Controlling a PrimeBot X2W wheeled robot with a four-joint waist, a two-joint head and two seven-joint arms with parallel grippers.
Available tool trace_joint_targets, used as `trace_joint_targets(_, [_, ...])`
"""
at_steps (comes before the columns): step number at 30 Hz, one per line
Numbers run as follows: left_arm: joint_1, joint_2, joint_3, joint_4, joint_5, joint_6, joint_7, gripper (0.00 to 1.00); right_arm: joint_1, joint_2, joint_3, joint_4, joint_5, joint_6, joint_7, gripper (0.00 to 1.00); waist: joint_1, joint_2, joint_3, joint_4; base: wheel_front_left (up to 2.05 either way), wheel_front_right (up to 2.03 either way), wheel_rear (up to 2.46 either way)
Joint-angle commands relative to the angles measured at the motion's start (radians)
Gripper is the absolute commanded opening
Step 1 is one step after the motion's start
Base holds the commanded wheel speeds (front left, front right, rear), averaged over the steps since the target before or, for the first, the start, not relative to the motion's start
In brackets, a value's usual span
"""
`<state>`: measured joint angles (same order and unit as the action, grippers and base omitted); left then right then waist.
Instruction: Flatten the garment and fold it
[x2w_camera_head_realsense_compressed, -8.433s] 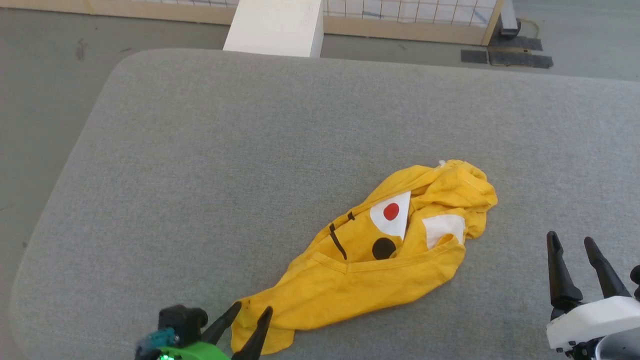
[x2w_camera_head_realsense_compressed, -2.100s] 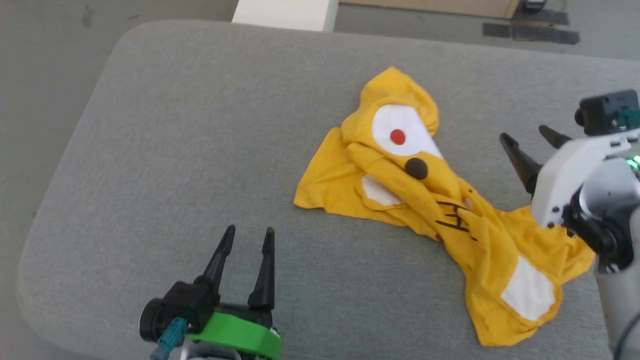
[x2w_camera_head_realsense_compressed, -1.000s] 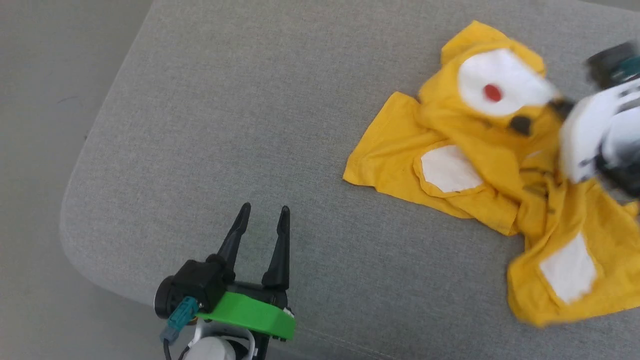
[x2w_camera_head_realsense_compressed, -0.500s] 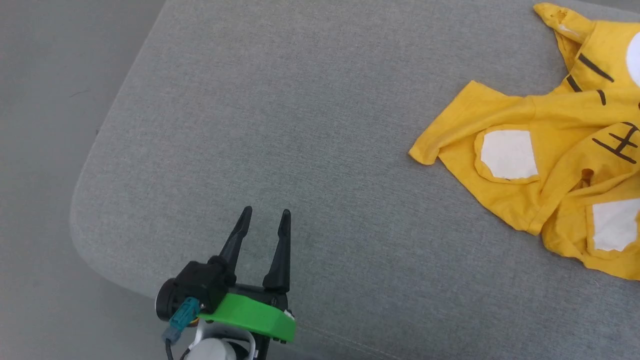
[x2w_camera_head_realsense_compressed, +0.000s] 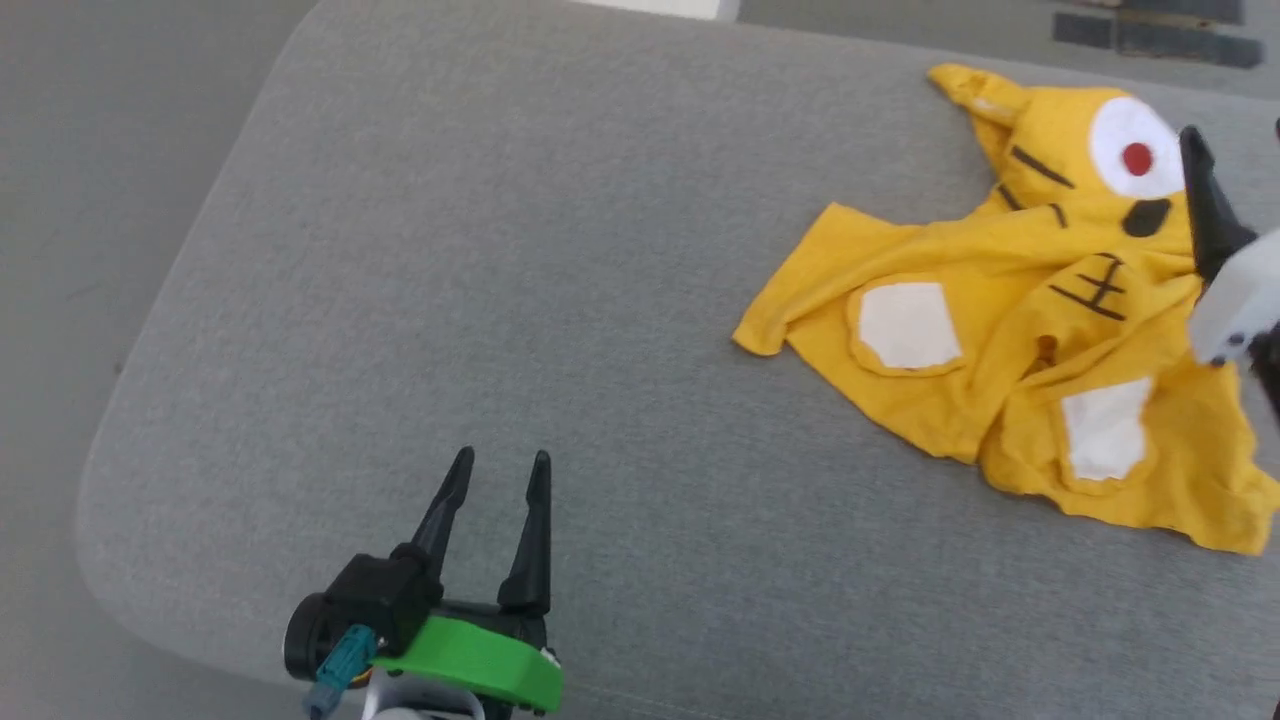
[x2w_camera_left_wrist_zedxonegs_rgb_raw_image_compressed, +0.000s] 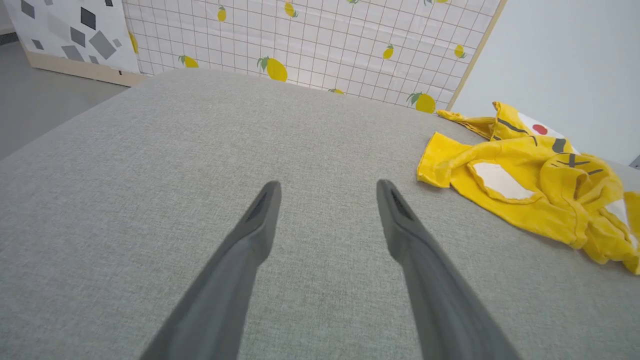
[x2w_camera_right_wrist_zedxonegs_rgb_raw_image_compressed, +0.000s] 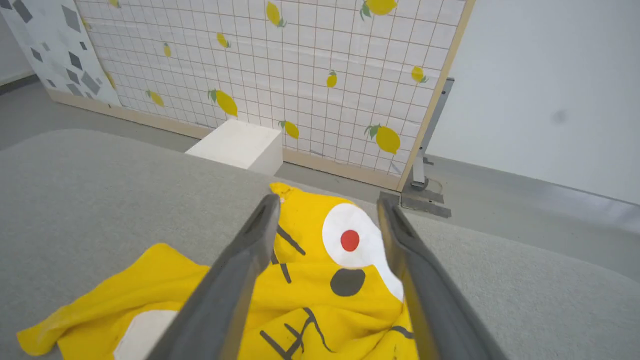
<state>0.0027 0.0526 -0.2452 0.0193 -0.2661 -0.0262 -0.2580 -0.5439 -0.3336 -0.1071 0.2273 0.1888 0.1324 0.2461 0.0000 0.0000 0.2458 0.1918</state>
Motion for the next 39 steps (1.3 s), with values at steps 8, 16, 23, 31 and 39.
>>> trace_joint_targets(8, [0.053, -0.002, 0.047, -0.048, 0.046, -0.01, -0.004, 1.0, 0.369, 0.222, -0.094, -0.307, -0.034, -0.002, -0.143, 1.0, 0.0, 0.0, -0.074, -0.114, 0.0, 0.0, 0.0])
trace_joint_targets(16, [0.121, -0.002, 0.081, -0.085, 0.054, 0.009, -0.004, 1.0, 0.653, 0.283, -0.113, -0.383, 0.014, -0.002, -0.324, 1.0, 0.0, 0.0, -0.083, -0.169, 0.0, 0.0, 0.0])
trace_joint_targets(23, [0.028, 0.012, 0.059, -0.059, 0.09, -0.022, 0.005, 1.0, 0.68, 0.283, -0.072, -0.369, 0.052, -0.002, -0.372, 1.0, 0.0, 0.0, -0.059, -0.227, 0.0, 0.0, 0.0])
trace_joint_targets(31, [-0.334, 0.057, 0.0, 0.056, 0.113, -0.074, 0.246, 1.0, 0.644, 0.283, -0.053, -0.356, 0.058, -0.002, -0.38, 1.0, 0.0, 0.0, 0.014, -0.26, 0.0, 0.0, 0.0])
trace_joint_targets(39, [-0.61, 0.066, -0.058, 0.285, 0.052, -0.097, 0.495, 1.0, 0.615, 0.283, -0.016, -0.336, 0.069, -0.002, -0.384, 1.0, 0.0, 0.0, 0.085, -0.318, 0.0, 0.0, 0.0])
